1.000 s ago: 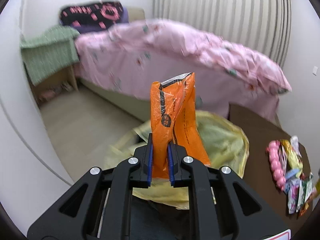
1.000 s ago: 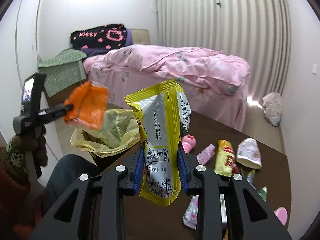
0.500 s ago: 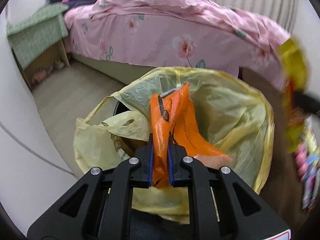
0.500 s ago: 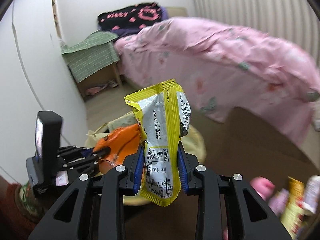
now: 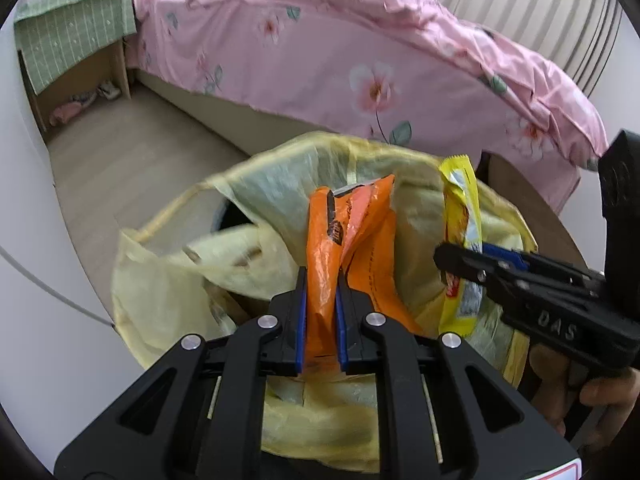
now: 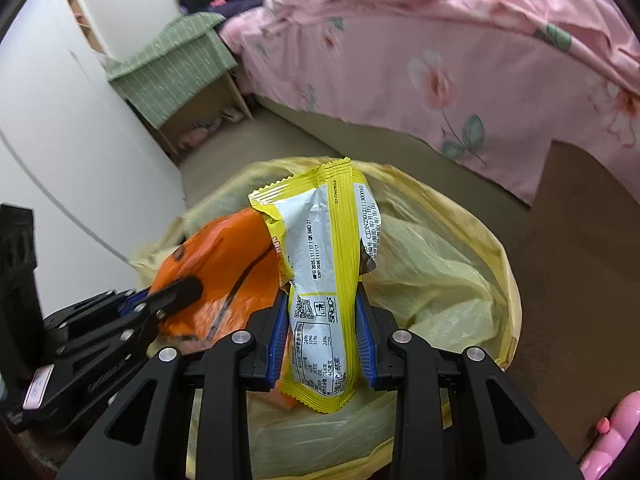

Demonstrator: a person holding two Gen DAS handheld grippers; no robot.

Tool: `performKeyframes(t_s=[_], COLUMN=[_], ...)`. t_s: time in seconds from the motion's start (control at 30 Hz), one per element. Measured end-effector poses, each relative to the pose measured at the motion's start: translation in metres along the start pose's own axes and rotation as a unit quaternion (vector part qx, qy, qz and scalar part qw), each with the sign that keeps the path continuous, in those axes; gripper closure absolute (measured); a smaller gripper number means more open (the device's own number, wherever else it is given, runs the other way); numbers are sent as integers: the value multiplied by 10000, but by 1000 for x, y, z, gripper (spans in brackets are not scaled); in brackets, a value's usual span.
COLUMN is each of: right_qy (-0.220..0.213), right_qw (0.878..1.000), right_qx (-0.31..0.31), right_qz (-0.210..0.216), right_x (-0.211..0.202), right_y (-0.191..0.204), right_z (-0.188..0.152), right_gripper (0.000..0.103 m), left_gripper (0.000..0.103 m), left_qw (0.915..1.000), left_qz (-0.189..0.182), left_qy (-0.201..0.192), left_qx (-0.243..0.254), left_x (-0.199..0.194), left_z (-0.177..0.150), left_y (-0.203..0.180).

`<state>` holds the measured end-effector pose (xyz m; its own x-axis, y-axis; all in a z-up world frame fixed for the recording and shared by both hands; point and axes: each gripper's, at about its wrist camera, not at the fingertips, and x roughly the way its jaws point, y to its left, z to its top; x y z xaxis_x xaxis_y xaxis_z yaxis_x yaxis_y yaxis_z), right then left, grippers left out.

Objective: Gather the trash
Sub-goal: 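Carry the orange bag and yellow wrapper into the yellow trash bag and release, then move both tools back over the table toward the remaining wrappers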

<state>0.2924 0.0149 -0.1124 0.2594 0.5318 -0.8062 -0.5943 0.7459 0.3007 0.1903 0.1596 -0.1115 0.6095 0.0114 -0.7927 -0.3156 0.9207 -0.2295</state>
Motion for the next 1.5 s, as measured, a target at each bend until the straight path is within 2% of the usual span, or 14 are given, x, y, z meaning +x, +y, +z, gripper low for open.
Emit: performKeyframes(t_s=[0.1, 0.17, 0.23, 0.3, 0.33, 0.57, 0.7, 0.8, 0.87, 1.1, 1.2, 1.33, 1.43, 1.5], right_qy=[97, 46, -31, -120, -162, -554, -971, -1435, -1526, -1837, -1972, -2126, -2115, -2032], right_qw=[9999, 10000, 10000, 9999, 9998, 9977, 9925, 9864, 9835, 9641, 9527, 9382, 9299, 9281], right_qx=[28, 0, -9, -50, -76, -44, -20, 63, 130, 442, 617, 829, 1088, 1201], right_qz=[28, -2, 29, 45, -4, -383, -736, -794, -960, -1865, -2229, -2600, -2807, -2879], right_x=[-1, -5, -12, -19, -25, -73, -114, -155, -180, -256, -287, -319, -334, -336], right_y=[-4, -3, -2, 1, 2, -2, -11, -19, -27, -63, -83, -104, -122, -130], right_z=[-4, -6, -7, -10, -12, -32, -50, -71, -86, -143, -170, -204, -230, -243], right_gripper=[69, 66, 63, 53, 52, 50, 50, 42, 41, 41, 41, 41, 41, 41], left_gripper=[91, 85, 63, 56, 54, 36, 22, 21, 21, 21, 21, 21, 22, 22], left_qw=[9996, 9988, 9974, 9965, 9959, 9901, 9868, 9881, 9880, 9763, 9659, 9461, 9367, 9326], left_qz=[-240, -395, -484, -462, -459, -532, -770, -965, -1036, -1581, -1855, -2301, -2566, -2618], left_qy=[-15, -109, -271, -425, -509, -979, -1177, -1106, -1137, -1211, -1166, -884, -573, -529], left_qx=[-122, -279, -467, -554, -595, -856, -803, -455, -149, 847, 1381, 2101, 2313, 2429], left_x=[-3, -10, -20, -28, -34, -66, -82, -93, -101, -121, -125, -116, -108, -104], left_z=[0, 1, 4, 5, 6, 8, 8, 4, -2, -29, -45, -67, -83, -93], left_y=[1, 5, 10, 13, 14, 18, 8, -14, -36, -120, -161, -220, -247, -259])
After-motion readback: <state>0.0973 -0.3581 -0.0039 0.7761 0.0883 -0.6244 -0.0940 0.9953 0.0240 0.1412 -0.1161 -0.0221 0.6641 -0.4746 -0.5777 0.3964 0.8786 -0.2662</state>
